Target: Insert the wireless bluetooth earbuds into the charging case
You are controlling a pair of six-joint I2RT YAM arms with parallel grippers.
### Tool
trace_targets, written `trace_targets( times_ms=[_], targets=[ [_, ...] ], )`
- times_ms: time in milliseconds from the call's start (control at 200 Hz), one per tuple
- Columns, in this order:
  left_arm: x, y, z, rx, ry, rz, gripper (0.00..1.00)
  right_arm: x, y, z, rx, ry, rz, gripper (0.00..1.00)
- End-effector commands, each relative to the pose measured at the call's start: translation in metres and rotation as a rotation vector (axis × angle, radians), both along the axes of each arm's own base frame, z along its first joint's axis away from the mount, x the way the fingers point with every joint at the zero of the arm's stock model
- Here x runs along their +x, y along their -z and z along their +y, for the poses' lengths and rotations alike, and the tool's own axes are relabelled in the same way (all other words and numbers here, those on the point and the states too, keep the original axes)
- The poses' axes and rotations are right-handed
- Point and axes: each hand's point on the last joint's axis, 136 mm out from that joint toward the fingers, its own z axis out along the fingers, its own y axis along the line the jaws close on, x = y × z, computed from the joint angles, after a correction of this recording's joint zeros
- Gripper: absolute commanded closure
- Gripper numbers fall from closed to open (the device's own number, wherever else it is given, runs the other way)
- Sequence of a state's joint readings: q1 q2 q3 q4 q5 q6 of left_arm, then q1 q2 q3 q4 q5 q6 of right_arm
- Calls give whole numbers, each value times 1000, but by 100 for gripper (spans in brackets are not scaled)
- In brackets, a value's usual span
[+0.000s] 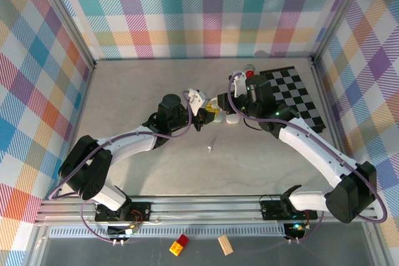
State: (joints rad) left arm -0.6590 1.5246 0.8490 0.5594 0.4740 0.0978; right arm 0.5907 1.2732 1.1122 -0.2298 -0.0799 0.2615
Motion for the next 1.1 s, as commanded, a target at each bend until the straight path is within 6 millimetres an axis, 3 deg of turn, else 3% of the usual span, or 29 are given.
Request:
trace_targets(
  times_ms=[0,1095],
  targets=[
    [-7,-34,-4,-59,33,-74,89,2,5,4,0,-3,-5,79],
    [-2,-46,-1,-95,-5,-60,89,-6,25,10,-12,-58,59,79]
  ],
)
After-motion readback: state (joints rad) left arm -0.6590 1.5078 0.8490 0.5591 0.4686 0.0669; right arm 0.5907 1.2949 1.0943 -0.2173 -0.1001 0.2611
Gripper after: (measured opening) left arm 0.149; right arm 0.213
